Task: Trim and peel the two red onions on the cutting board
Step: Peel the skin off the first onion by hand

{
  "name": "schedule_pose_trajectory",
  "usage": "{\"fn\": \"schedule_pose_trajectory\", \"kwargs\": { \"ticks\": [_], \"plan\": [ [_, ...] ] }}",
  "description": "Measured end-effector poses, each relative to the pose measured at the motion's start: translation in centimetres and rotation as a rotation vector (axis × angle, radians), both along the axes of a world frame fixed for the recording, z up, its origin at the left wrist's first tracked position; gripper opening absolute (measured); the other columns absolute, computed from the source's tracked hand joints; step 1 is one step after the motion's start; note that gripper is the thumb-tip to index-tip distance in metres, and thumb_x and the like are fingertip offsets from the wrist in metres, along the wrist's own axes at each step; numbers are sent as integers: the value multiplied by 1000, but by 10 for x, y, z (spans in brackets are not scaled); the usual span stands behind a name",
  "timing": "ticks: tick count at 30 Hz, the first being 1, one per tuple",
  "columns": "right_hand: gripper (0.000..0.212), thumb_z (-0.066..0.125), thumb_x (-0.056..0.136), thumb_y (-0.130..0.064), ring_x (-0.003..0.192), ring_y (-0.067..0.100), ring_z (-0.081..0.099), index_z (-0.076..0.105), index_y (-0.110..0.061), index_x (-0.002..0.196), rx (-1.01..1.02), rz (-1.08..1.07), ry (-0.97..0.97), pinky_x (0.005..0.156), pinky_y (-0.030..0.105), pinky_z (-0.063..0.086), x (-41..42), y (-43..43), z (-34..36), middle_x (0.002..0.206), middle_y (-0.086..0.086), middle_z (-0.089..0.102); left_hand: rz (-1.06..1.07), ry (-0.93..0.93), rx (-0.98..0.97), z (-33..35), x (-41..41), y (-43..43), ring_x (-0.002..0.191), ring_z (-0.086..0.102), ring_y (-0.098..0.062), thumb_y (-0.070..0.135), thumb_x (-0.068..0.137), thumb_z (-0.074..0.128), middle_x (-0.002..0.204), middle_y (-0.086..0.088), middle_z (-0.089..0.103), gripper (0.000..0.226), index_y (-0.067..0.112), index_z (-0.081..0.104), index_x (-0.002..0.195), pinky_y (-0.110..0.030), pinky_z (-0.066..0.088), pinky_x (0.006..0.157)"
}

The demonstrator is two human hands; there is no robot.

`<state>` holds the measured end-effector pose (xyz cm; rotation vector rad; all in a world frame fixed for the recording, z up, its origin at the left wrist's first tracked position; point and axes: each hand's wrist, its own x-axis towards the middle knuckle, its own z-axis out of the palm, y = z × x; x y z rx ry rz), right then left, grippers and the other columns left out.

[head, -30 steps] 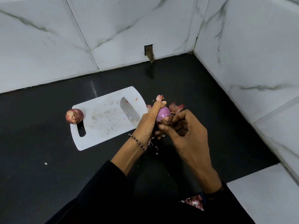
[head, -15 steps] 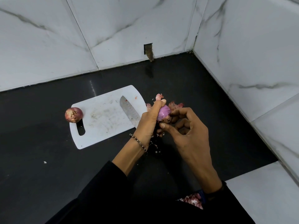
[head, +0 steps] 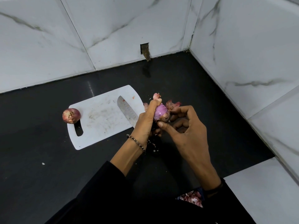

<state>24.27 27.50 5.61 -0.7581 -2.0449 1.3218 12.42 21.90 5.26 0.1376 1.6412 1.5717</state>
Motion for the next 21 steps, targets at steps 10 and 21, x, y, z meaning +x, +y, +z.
{"fn": "schedule_pose_trajectory", "kwargs": {
  "ticks": [10,21],
  "plan": [
    [21,70,92,-26,88,8,70,71,-26,113,18,44,12,77,29,59,4,6,1,105,-14,69,-30,90,-7,11,-1,-7,40,51,-9,59,95,47,52,0,59,52,15,63,72,-20,39,44],
    [19,53,88,-43,83,0,57,58,-29,99,321,80,-199,72,23,51,-2,10,-2,91,-19,55,-105,173,-98,12,-4,-10,57,60,-11,62,89,53,62,-2,66,51,19,71,68,-22,45,54]
  ]
}}
